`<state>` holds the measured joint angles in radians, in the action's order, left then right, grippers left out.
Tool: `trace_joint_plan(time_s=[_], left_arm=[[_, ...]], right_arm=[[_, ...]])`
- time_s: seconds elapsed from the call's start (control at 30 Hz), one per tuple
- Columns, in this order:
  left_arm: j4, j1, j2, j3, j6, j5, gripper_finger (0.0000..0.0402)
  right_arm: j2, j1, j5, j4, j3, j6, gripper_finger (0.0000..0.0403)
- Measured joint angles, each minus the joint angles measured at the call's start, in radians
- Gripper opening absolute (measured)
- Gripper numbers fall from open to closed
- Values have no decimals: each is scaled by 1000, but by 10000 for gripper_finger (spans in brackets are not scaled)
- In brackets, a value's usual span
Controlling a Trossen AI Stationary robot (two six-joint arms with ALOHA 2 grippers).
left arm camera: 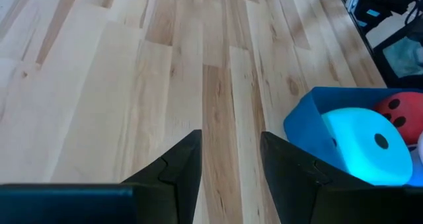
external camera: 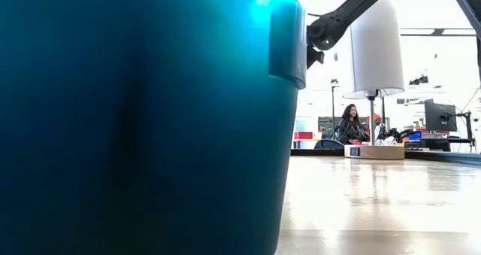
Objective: Pick & Place Dice
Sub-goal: Put the small light blue die into the blue bin
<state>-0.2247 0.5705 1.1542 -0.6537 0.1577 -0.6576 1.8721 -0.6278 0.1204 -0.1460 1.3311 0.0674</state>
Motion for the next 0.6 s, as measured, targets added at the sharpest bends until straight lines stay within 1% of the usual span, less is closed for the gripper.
trace_joint_plan(time_s=[0.13,0.23,0.33,0.4,0.47,0.6], left_arm=[[2,0,0,0,-1,0,147],[7,0,0,0,-1,0,147],[12,0,0,0,-9,0,147],[14,0,0,1,-13,0,147],[14,1,0,1,-11,0,147],[14,1,0,1,-2,0,147]], right_arm=[[32,-4,16,-32,73,-7,161],[104,-3,27,-98,144,-18,161],[168,7,17,-105,205,-21,161],[197,5,27,-105,243,-21,161],[233,-2,35,-158,287,-20,161],[297,-17,14,-282,344,-18,161]])
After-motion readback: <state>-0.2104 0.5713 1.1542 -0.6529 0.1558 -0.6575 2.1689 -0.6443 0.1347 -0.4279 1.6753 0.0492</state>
